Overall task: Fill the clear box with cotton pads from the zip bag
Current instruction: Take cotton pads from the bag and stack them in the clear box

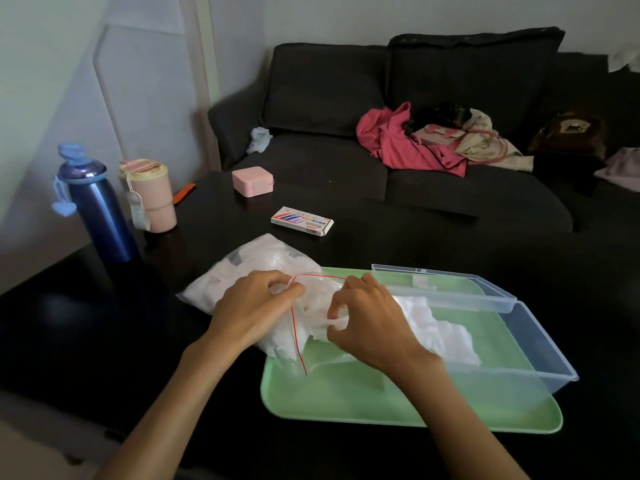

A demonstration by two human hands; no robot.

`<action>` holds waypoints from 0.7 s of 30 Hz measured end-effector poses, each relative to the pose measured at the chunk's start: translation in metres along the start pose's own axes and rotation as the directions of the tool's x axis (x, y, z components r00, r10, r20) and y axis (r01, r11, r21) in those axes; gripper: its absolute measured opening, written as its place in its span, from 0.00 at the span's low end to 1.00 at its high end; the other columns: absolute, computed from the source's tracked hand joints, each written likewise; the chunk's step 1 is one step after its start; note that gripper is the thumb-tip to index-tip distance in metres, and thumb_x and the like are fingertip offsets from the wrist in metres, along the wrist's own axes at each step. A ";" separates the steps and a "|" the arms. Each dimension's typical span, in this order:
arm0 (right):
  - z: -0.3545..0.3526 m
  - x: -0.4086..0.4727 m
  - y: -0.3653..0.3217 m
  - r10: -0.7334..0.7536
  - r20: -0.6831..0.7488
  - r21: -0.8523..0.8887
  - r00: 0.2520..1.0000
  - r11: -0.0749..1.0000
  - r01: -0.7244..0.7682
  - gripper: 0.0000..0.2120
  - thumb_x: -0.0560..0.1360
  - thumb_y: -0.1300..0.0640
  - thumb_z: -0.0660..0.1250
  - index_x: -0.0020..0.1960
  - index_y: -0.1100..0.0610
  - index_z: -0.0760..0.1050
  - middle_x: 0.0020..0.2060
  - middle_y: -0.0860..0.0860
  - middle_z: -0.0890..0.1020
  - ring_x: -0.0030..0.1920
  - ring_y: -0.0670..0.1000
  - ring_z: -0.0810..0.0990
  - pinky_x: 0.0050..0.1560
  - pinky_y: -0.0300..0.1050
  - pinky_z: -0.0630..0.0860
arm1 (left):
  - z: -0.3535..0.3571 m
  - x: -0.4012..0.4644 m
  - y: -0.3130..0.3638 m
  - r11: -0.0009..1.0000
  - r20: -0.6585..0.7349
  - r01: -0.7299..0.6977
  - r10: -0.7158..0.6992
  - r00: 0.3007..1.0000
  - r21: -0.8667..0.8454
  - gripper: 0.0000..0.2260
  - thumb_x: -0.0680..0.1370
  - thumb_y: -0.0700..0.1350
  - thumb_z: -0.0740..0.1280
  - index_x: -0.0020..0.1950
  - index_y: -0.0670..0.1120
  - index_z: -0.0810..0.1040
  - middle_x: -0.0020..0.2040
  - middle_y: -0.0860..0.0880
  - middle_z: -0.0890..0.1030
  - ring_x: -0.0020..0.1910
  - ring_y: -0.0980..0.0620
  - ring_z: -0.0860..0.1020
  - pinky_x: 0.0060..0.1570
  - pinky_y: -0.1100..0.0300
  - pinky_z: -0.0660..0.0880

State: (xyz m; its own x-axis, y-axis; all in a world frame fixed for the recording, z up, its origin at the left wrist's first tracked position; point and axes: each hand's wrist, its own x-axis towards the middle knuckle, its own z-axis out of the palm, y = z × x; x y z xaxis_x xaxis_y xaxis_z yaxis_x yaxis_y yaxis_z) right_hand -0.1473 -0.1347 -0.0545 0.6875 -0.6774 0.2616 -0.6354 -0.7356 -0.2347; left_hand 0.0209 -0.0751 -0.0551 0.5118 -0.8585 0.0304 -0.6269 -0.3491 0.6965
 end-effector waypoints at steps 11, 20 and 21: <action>-0.053 -0.008 0.022 0.252 0.193 0.862 0.948 0.418 -0.287 0.07 0.72 0.65 0.69 0.49 0.58 0.76 0.42 0.57 0.84 0.40 0.50 0.81 0.41 0.43 0.77 | -0.007 -0.005 0.021 0.990 -0.064 -0.139 0.138 0.988 -0.024 0.18 0.71 0.50 0.72 0.60 0.56 0.77 0.56 0.53 0.79 0.59 0.52 0.75 0.56 0.58 0.69; -0.073 -0.023 0.051 0.169 0.341 0.935 0.925 0.046 -0.353 0.15 0.65 0.53 0.72 0.52 0.54 0.82 0.47 0.51 0.84 0.45 0.47 0.82 0.44 0.37 0.79 | -0.007 -0.029 0.088 0.896 0.096 -0.159 0.217 0.971 -0.413 0.18 0.68 0.64 0.63 0.53 0.59 0.79 0.47 0.60 0.83 0.46 0.63 0.80 0.43 0.61 0.72; -0.074 -0.024 0.054 0.193 0.314 0.947 0.930 0.009 -0.321 0.16 0.65 0.53 0.73 0.52 0.54 0.82 0.46 0.51 0.84 0.44 0.47 0.82 0.43 0.37 0.79 | -0.004 -0.029 0.092 0.896 0.191 -0.112 0.212 0.958 -0.429 0.20 0.69 0.62 0.68 0.58 0.56 0.78 0.49 0.58 0.83 0.49 0.61 0.80 0.43 0.60 0.73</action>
State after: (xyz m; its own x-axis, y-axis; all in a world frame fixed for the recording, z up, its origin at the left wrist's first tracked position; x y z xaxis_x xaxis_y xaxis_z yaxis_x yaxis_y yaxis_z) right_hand -0.2243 -0.1581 -0.0037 0.6265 -0.7735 -0.0958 0.1063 0.2066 -0.9726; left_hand -0.0493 -0.0807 0.0111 0.2454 -0.9686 0.0392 -0.3672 -0.0555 0.9285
